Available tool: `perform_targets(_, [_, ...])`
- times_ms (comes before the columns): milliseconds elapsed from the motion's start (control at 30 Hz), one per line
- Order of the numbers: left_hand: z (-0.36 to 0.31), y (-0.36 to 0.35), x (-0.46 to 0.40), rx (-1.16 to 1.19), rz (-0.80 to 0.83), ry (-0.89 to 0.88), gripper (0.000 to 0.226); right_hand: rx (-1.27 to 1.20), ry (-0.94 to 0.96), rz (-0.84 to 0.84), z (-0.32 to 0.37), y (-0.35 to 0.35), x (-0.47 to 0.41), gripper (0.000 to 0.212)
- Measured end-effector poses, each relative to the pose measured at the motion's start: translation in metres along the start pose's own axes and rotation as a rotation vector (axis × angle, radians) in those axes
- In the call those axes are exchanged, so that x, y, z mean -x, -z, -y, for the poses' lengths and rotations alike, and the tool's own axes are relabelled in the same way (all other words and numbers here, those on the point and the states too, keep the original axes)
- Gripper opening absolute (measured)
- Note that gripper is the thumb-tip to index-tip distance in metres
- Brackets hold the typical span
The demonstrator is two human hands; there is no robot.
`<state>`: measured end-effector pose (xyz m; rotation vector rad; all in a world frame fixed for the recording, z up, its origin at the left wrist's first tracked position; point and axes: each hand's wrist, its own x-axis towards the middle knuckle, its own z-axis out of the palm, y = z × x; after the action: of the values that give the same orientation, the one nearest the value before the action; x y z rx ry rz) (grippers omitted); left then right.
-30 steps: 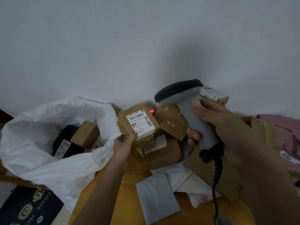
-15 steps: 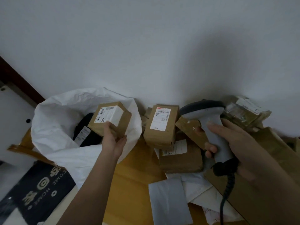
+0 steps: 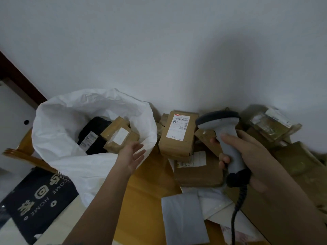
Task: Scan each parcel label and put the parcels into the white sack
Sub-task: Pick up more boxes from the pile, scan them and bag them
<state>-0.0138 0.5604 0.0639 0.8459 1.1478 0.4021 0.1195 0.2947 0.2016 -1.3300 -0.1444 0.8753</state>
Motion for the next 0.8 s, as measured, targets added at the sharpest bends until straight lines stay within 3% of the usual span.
perform_targets(200, [0.016,-0.049,0.0,-0.122,0.105,0.069,0.021,-0.042,0.008,-0.09,-0.005,0.017,-0.008,0.031])
perform_targets(300, [0.031,-0.068,-0.011,-0.228,0.119,0.113,0.045,-0.035,0.026,-0.097,-0.003,0.026,-0.01,0.03])
perform_targets(400, [0.043,-0.077,-0.029,-0.171,0.138,0.212,0.079,-0.031,0.041,-0.092,-0.001,0.033,-0.013,0.03])
perform_targets(567, [0.058,-0.091,-0.045,-0.068,0.149,0.283,0.068,-0.042,0.034,-0.086,0.0,0.043,-0.021,0.025])
perform_targets(700, [0.066,-0.089,-0.054,-0.09,0.115,0.279,0.075,-0.041,0.012,-0.088,-0.001,0.049,-0.028,0.024])
perform_targets(800, [0.074,-0.085,-0.057,-0.101,0.176,0.327,0.086,-0.049,-0.003,-0.091,-0.002,0.051,-0.034,0.027])
